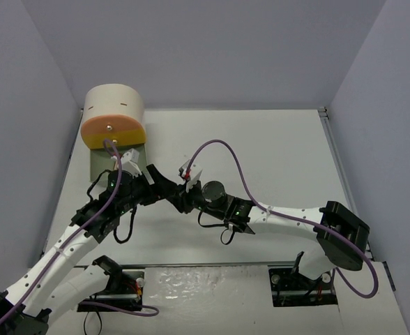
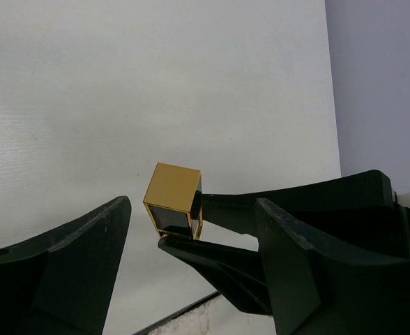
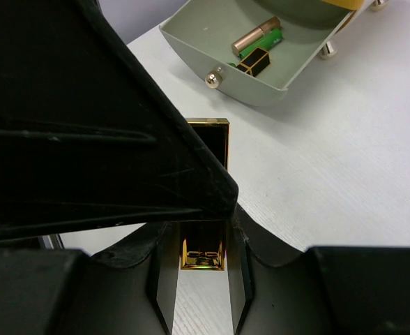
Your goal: Organize the makeup
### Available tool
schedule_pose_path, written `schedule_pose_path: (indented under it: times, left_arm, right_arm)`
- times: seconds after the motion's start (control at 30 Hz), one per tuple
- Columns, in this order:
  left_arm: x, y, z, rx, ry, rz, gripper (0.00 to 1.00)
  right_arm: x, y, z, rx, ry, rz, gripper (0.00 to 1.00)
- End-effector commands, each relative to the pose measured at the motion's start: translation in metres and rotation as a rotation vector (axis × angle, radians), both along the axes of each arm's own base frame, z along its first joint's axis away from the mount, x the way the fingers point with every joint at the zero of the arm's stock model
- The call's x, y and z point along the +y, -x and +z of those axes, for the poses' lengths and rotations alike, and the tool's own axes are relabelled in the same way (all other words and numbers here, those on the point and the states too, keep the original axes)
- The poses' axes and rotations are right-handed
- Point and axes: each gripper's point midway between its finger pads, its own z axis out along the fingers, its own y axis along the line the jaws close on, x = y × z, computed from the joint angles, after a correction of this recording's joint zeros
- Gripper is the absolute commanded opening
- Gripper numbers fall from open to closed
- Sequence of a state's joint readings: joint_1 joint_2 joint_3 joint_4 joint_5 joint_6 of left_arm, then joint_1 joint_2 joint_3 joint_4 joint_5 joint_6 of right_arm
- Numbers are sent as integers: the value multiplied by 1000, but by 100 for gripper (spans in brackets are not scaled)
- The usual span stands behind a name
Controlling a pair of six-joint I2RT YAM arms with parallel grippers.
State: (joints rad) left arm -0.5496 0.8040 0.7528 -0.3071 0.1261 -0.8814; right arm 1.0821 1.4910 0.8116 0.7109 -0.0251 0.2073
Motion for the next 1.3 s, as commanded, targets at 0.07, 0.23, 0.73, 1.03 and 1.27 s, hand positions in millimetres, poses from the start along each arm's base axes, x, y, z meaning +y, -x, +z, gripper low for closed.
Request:
schedule_pose_path:
  times: [0.07, 0.23, 0.73, 1.03, 1.27]
  left_arm:
    - [-15, -11, 27, -90, 76, 6, 45]
    - [-20, -10, 26, -94, 79, -5, 19]
    - [-23, -15, 27, -128, 74, -9, 0]
    - [22, -48, 23, -129, -70, 175, 0]
    - [99, -107, 19, -109, -36, 419, 0]
  right_arm:
    - [12, 2, 57, -86, -180, 26, 0]
    - [11, 1, 58, -78, -194, 16, 0]
    - [2, -7, 59, -80, -190, -28, 70]
    - [-48, -28, 46, -83, -91, -169, 100]
    - [-119, -43, 46, -108, 26, -347, 100]
